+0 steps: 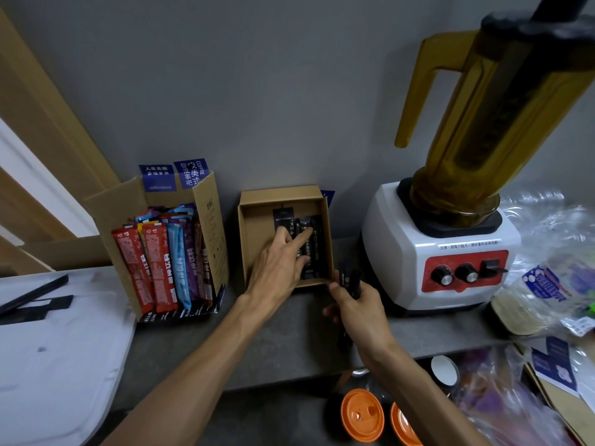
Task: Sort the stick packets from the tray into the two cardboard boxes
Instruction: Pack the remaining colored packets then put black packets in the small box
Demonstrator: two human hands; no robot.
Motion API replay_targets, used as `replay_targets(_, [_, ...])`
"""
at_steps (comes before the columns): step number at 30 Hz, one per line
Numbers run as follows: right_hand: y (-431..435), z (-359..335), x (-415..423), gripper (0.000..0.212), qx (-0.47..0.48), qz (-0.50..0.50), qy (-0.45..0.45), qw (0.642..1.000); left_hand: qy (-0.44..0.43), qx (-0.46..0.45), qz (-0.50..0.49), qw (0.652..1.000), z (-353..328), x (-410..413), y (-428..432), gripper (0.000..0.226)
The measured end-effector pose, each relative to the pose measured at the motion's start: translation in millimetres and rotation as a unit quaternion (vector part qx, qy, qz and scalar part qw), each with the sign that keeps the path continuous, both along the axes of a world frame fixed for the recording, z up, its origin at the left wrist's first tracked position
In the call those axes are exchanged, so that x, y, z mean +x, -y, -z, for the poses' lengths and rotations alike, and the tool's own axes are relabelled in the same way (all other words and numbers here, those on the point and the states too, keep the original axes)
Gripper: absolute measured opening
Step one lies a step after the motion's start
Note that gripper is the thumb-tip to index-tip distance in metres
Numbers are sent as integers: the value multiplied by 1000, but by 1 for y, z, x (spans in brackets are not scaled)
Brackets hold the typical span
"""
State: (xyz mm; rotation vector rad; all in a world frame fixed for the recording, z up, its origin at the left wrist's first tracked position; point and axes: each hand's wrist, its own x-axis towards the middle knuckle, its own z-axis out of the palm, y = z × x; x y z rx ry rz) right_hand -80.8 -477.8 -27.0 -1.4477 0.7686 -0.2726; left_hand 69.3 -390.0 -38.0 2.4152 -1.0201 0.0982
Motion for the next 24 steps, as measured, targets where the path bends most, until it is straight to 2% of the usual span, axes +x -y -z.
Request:
replay_targets(6, [-3, 1, 0, 9, 11, 5, -3, 1000, -12, -10, 7, 1000, 2, -3, -6, 61])
replay_targets(12, [-4, 0, -1, 10, 8, 0, -5, 1000, 3, -5, -43, 999, 6, -4, -15, 61])
replay_targets(19, [-5, -2, -2, 11, 14, -6, -3, 1000, -38, -31, -55, 997, 6, -11, -12, 64])
replay_targets(24, [-5, -2, -3, 10, 16, 9, -2, 1000, -17, -32, -53, 998, 1, -12, -14, 64])
